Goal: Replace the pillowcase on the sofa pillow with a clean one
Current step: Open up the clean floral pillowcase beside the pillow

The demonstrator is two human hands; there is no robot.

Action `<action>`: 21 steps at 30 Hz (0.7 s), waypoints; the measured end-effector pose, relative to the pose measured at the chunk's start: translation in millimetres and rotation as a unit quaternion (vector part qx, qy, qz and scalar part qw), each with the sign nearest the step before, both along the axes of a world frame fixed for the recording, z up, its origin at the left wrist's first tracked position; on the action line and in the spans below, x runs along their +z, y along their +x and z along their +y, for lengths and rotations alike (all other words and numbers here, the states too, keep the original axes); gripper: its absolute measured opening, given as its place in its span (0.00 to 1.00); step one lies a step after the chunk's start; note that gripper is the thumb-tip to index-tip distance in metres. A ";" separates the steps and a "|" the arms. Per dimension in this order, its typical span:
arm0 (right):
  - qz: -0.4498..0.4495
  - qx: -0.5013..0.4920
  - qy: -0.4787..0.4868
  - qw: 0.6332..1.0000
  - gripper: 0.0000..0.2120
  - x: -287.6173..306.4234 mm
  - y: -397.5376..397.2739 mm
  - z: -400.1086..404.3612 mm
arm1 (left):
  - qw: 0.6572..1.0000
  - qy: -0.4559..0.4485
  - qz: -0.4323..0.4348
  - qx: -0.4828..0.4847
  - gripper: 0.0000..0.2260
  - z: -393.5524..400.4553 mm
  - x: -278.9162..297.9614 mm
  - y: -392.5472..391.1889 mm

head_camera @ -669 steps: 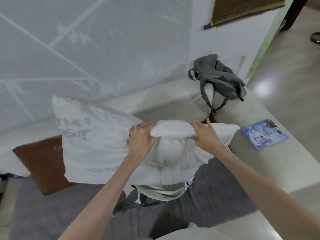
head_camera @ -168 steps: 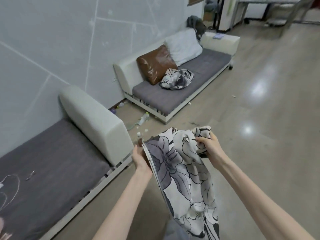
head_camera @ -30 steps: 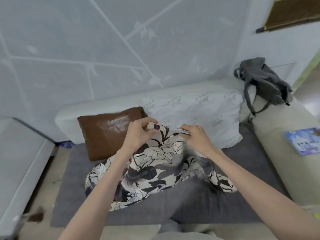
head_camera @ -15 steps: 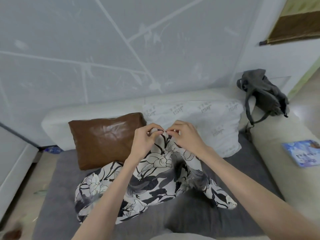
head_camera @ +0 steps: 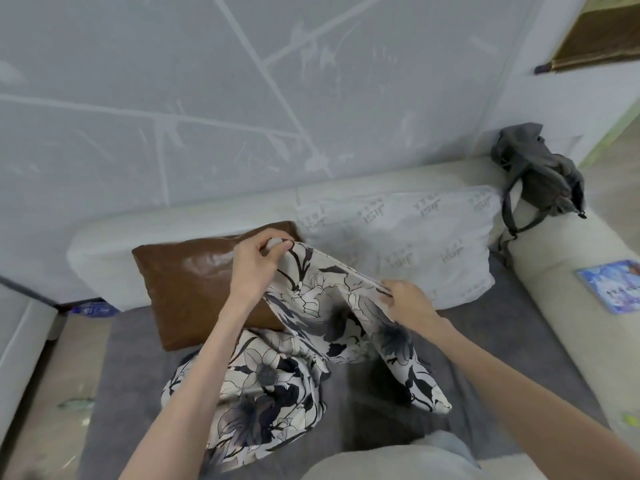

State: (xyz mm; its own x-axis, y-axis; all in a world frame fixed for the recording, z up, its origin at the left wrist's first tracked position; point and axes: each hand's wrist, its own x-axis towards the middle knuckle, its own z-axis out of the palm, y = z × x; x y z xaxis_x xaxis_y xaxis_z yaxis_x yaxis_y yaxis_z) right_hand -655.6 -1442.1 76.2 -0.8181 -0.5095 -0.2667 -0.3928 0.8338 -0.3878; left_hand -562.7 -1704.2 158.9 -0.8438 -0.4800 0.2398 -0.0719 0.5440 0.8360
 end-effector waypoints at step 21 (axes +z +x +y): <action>-0.090 0.053 -0.043 0.994 0.09 -19.5 -19.4 22.5 | 0.967 -0.247 0.043 -0.043 0.19 47.0 69.2 -37.2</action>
State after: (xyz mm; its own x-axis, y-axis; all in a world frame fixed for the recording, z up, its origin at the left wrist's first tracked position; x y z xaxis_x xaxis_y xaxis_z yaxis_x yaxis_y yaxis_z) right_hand -675.0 -1419.6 56.7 -0.7015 -0.6180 -0.3550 -0.3951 0.7517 -0.5280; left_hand -599.9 -1657.1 228.1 -0.8426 -0.2172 0.4929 0.0499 0.8797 0.4730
